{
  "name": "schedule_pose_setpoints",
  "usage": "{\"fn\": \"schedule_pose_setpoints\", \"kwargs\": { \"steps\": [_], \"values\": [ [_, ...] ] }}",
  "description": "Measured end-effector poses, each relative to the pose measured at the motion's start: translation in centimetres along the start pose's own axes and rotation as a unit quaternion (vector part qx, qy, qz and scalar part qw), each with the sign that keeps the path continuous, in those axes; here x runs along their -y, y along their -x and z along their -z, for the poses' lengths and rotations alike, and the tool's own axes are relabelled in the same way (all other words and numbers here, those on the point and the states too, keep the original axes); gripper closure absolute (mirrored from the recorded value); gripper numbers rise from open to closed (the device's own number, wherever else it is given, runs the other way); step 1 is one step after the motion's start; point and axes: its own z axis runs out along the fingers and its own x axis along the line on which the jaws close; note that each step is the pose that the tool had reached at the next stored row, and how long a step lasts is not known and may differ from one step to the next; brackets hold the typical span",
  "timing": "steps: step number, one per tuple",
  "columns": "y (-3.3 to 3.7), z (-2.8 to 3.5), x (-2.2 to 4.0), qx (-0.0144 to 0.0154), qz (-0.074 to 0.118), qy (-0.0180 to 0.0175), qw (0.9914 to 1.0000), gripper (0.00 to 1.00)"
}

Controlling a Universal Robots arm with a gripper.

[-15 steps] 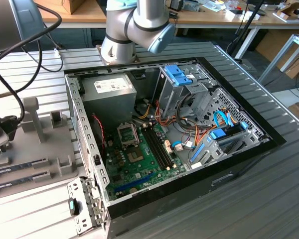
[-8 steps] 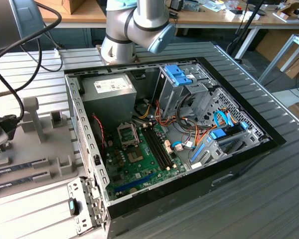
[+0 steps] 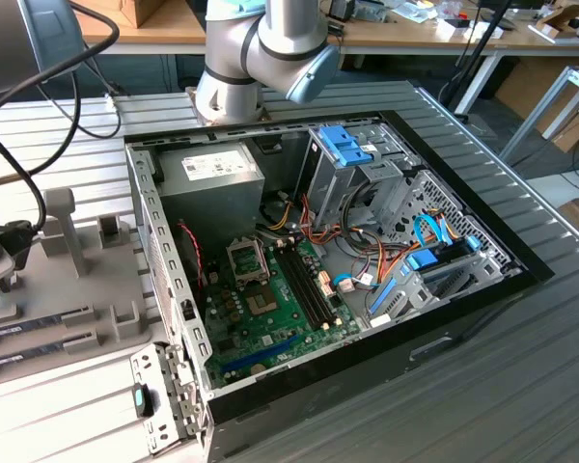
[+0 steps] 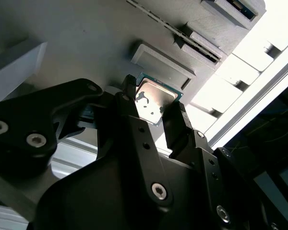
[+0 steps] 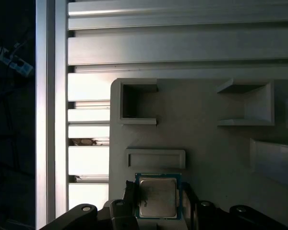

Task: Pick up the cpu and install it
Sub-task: 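Pick up the cpu and move it towards the insertion slot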

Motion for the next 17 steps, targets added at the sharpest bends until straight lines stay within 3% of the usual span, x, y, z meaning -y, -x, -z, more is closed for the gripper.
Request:
{"fn": "schedule_pose_setpoints", "kwargs": {
  "steps": [17],
  "values": [
    [-0.02,0.45,-0.01,0.0001,0.0,0.0,1.0,0.53]
  ]
}}
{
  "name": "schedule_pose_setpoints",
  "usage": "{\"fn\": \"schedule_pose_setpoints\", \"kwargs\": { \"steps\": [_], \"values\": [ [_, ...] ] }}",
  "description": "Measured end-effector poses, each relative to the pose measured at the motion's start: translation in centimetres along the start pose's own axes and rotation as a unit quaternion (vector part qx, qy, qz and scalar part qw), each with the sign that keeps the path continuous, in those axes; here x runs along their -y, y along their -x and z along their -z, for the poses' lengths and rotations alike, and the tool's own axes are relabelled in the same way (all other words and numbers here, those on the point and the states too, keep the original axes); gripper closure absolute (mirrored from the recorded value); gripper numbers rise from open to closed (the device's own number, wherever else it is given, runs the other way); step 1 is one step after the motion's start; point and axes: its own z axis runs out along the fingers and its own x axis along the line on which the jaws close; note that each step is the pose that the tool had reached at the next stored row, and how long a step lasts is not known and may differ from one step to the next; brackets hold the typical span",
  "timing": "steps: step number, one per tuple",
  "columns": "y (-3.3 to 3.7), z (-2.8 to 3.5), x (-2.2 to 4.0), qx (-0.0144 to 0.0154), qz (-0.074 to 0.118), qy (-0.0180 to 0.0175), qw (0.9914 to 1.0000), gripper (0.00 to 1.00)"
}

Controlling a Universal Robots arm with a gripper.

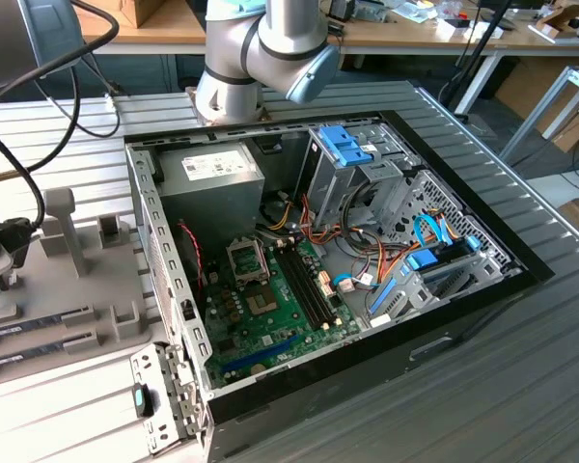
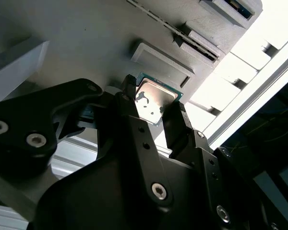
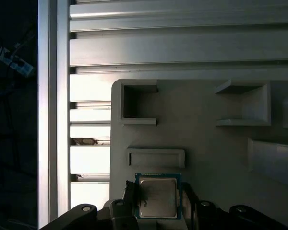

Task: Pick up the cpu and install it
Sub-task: 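Pick up the cpu and move it towards the insertion slot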

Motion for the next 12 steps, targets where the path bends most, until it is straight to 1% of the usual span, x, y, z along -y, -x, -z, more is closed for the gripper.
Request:
{"fn": "schedule_pose_setpoints", "kwargs": {
  "steps": [12],
  "values": [
    [-0.02,0.42,-0.02,0.0,0.0,0.0,1.0,0.53]
  ]
}}
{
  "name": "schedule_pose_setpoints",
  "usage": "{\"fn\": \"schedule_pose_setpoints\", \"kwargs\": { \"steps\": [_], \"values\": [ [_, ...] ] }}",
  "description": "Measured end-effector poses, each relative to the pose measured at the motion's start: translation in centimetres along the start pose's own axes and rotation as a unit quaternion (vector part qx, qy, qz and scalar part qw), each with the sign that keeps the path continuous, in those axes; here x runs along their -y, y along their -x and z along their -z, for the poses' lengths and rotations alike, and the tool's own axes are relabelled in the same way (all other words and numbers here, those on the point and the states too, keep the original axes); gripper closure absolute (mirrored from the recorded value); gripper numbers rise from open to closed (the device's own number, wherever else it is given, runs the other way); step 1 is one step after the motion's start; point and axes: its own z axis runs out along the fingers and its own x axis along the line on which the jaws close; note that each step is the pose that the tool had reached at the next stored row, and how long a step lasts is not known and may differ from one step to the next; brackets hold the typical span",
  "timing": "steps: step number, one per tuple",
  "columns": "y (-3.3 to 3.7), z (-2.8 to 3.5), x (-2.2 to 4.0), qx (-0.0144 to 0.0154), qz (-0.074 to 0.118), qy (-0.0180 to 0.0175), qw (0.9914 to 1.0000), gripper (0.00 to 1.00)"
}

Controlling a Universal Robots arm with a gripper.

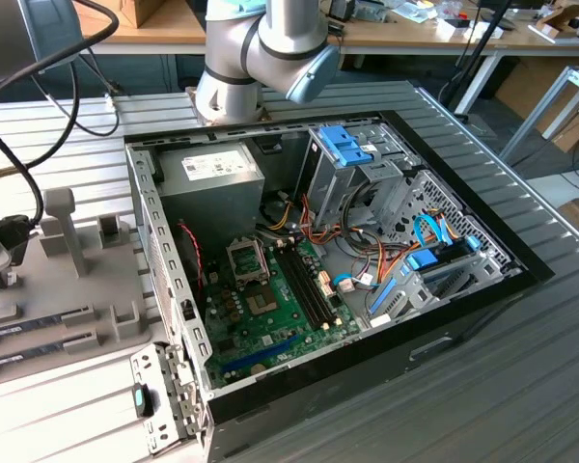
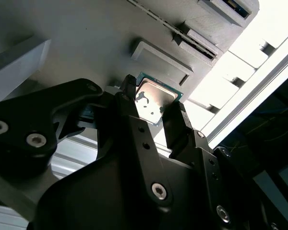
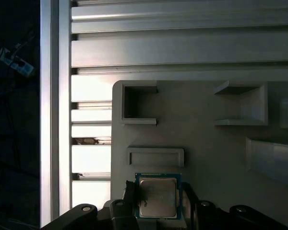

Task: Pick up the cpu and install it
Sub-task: 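Pick up the cpu and move it towards the insertion slot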

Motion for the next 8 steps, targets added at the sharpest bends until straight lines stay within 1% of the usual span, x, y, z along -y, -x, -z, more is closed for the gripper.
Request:
{"fn": "schedule_pose_setpoints", "kwargs": {
  "steps": [8],
  "values": [
    [-0.01,0.22,-0.01,0.0,0.0,0.0,1.0,0.53]
  ]
}}
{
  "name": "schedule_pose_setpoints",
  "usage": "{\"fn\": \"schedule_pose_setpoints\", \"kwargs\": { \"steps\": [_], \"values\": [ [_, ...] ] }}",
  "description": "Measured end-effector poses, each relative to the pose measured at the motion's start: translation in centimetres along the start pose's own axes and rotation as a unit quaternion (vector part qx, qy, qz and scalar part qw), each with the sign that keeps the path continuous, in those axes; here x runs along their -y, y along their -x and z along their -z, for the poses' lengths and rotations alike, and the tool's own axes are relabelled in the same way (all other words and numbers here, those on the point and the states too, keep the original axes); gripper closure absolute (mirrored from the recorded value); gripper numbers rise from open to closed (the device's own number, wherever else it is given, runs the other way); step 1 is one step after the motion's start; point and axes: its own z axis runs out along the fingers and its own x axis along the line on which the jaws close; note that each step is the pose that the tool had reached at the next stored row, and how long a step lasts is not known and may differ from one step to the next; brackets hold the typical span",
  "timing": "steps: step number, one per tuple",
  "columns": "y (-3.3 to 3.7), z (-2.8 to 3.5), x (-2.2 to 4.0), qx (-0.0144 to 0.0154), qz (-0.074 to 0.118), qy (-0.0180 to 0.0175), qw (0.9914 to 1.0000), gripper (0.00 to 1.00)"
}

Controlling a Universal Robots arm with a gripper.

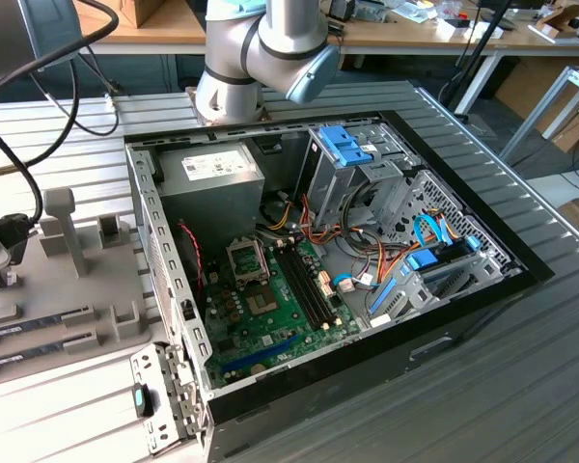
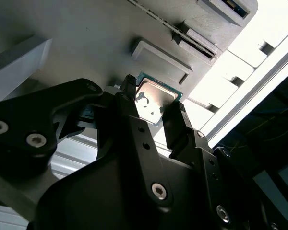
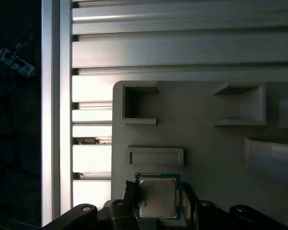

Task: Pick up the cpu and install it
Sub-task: 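Pick up the cpu and move it towards the insertion slot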

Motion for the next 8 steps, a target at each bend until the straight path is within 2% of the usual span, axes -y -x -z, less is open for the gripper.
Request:
{"fn": "schedule_pose_setpoints", "kwargs": {
  "steps": [8],
  "values": [
    [-0.01,0.25,-0.01,0.0,0.0,0.0,1.0,0.53]
  ]
}}
